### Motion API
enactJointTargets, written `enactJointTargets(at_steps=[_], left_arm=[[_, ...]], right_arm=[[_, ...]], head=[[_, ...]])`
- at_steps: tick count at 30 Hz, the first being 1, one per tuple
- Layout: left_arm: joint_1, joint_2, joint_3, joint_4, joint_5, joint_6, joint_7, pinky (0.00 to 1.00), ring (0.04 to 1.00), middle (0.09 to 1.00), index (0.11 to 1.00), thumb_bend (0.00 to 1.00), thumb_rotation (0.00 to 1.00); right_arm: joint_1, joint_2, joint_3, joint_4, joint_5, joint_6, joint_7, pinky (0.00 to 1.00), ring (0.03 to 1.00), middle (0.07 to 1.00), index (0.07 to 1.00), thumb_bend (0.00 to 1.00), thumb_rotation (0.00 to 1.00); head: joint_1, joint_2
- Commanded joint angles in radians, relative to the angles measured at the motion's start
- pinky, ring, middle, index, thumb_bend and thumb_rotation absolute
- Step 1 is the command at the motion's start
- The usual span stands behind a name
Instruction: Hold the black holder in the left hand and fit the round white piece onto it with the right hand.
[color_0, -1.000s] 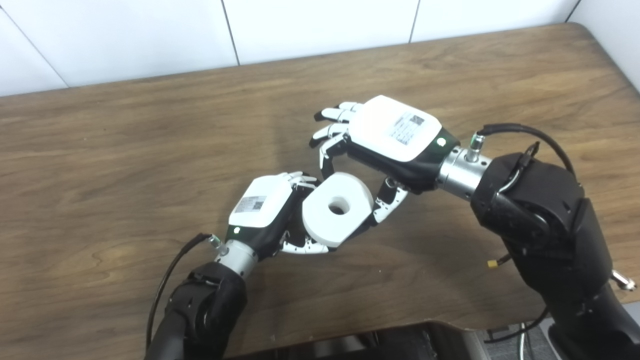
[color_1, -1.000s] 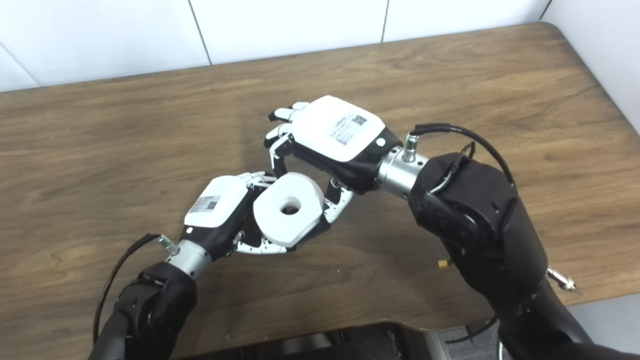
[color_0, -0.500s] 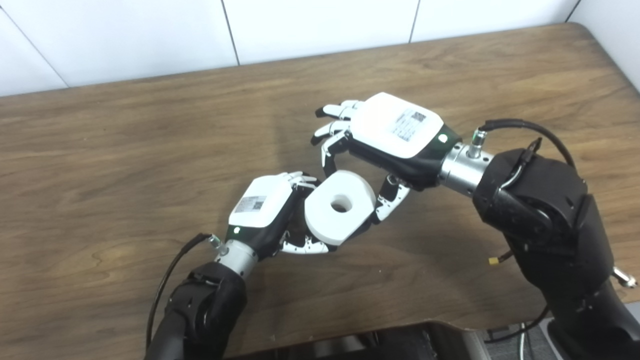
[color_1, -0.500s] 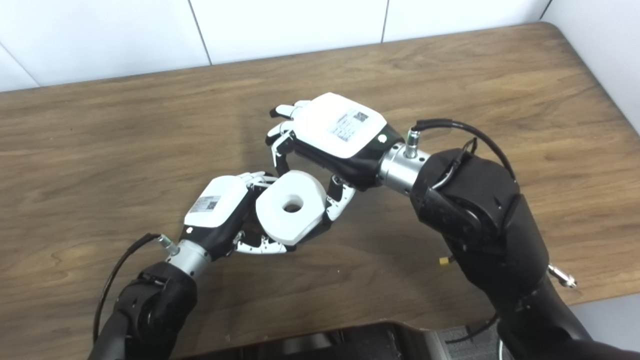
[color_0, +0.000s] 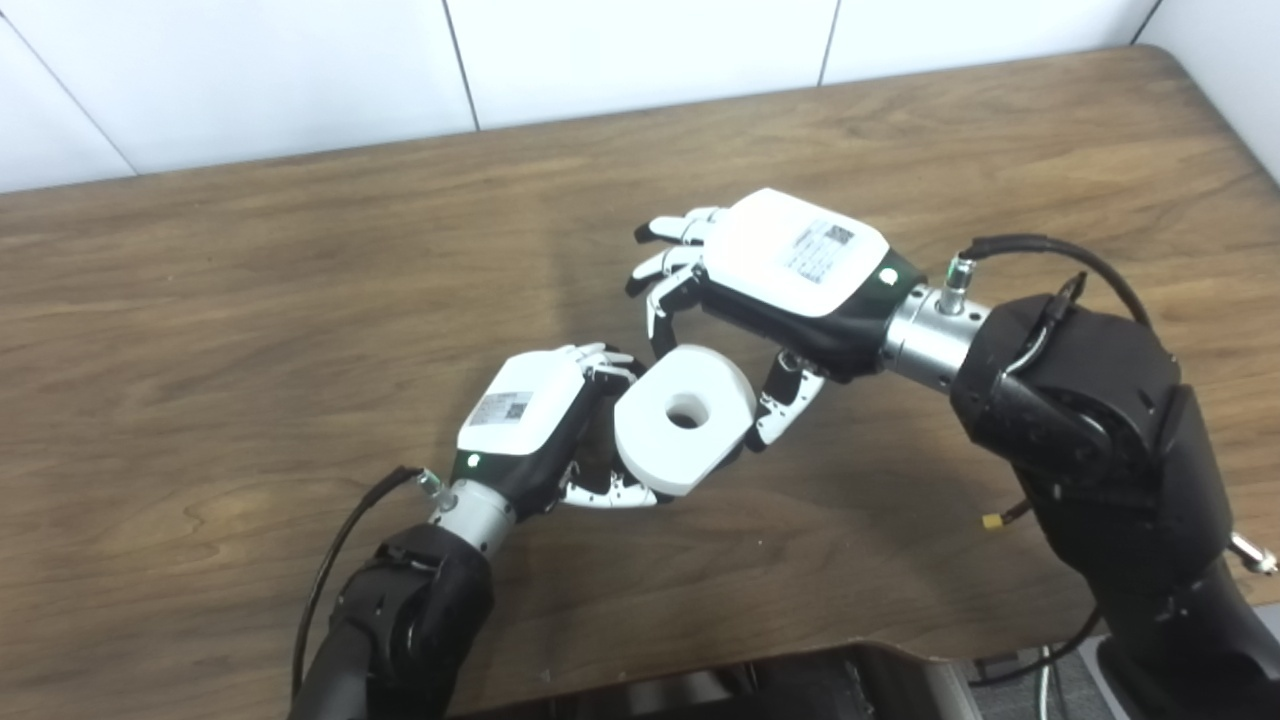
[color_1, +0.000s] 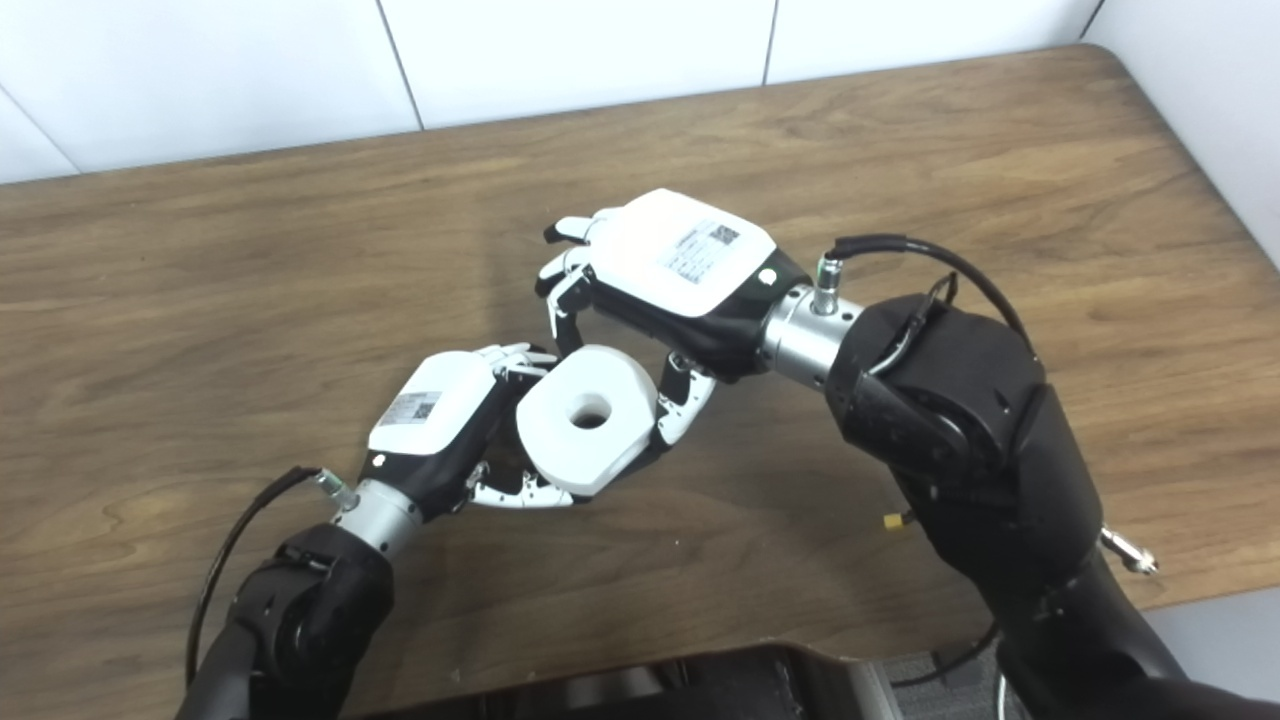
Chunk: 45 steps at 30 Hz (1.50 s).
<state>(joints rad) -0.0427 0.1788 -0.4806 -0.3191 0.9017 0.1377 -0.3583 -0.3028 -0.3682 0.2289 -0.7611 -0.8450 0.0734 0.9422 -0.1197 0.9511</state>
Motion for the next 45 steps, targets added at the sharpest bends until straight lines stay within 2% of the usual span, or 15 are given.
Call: enactJointTargets(at_steps=[1, 13, 25, 31, 45], left_arm=[[0.015, 0.011, -0.007, 0.014, -0.005, 0.026, -0.052, 0.86, 0.881, 0.804, 0.485, 0.52, 0.05], [0.018, 0.008, -0.005, 0.009, -0.007, 0.029, -0.052, 0.86, 0.881, 0.802, 0.485, 0.52, 0.05], [0.016, 0.013, -0.007, 0.008, -0.001, 0.023, -0.056, 0.86, 0.878, 0.801, 0.485, 0.52, 0.05], [0.018, 0.012, -0.007, 0.006, 0.000, 0.025, -0.057, 0.86, 0.879, 0.800, 0.485, 0.52, 0.05], [0.018, 0.011, -0.007, 0.004, 0.001, 0.029, -0.062, 0.87, 0.881, 0.801, 0.485, 0.52, 0.05]], right_arm=[[-0.033, -0.008, -0.013, -0.020, 0.006, -0.008, -0.020, 0.90, 0.937, 0.814, 0.483, 0.52, 0.13], [-0.023, -0.013, -0.029, -0.015, 0.013, -0.009, -0.033, 0.90, 0.933, 0.813, 0.483, 0.52, 0.13], [-0.074, -0.003, -0.133, -0.040, 0.060, 0.089, -0.043, 0.85, 0.924, 0.798, 0.482, 0.52, 0.13], [-0.122, -0.028, -0.165, -0.042, 0.050, 0.126, -0.038, 0.81, 0.924, 0.793, 0.482, 0.52, 0.13], [-0.159, -0.048, -0.169, -0.033, 0.059, 0.155, -0.046, 0.78, 0.908, 0.781, 0.481, 0.52, 0.13]], head=[[-0.001, 0.000], [0.001, 0.004], [0.003, 0.003], [0.005, 0.005], [0.006, 0.007]])
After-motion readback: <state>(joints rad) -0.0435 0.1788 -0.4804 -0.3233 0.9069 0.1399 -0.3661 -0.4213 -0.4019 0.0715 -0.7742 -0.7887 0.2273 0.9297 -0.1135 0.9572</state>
